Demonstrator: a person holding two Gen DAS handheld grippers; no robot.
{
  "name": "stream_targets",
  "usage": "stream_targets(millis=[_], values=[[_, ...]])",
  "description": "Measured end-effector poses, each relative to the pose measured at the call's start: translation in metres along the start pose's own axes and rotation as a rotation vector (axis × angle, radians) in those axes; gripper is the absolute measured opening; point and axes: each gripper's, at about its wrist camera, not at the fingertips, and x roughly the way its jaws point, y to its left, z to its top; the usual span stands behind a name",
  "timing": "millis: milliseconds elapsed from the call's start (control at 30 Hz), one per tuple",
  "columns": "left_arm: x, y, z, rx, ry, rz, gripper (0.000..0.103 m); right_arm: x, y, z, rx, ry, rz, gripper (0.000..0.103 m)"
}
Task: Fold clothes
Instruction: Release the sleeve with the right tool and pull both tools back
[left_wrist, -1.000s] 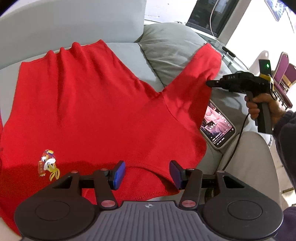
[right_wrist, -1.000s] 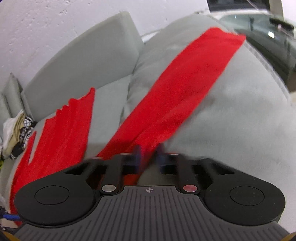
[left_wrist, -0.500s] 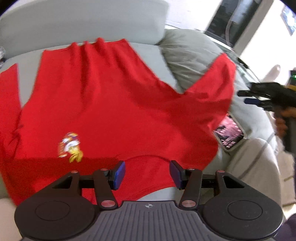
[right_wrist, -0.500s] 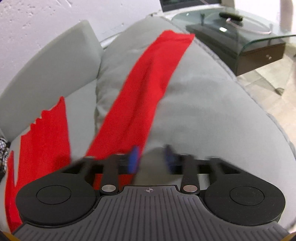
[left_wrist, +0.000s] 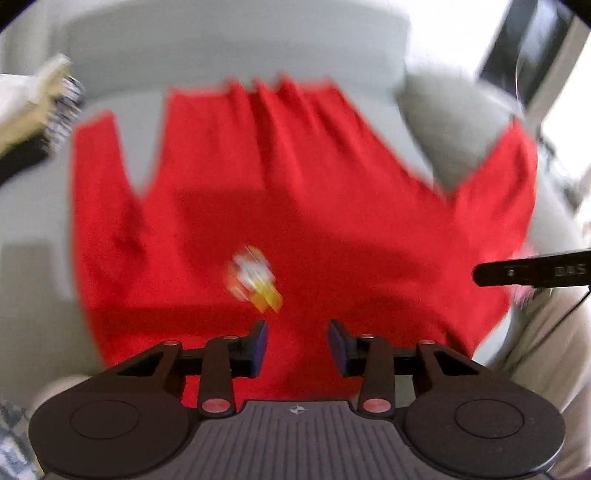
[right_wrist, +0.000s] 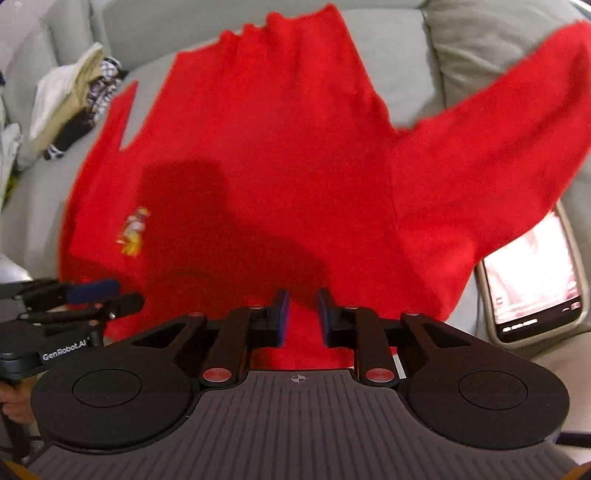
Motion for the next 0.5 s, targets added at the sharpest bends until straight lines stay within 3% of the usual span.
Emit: stream_targets(millis=[33, 67, 133, 200, 333, 500], values=[[-0.016, 0.013, 0.004, -0.032, -0.047, 0.000, 0.043, -0.016, 0.007, 0.009, -0.016, -0.043, 0.019, 0.033], [-0.031, 0.031, 0.007, -0.080, -0.096, 0.005, 0.049, -0.033, 0.014, 0.018, -0.033, -0.087, 0.038, 0.050], [-0.052, 0.066, 0.013, -0.177, -0.176, 0.010, 0.052, -0.066, 0.033, 0.036, -0.079, -0.194, 0.073, 0.061], [-0.065, 0.106, 0.024, -0.278, -0.237, 0.017, 0.052, -0.087, 0.049, 0.056, -0.096, -0.249, 0.114, 0.063], [-0.059, 0.166, 0.058, -0.365, -0.292, 0.085, 0.051, -0.116, 0.081, 0.095, -0.111, -0.316, 0.196, 0.064], [0.017, 0.236, 0.102, -0.421, -0.247, 0.128, 0.047, -0.094, 0.129, 0.144, -0.181, -0.307, 0.200, 0.065]])
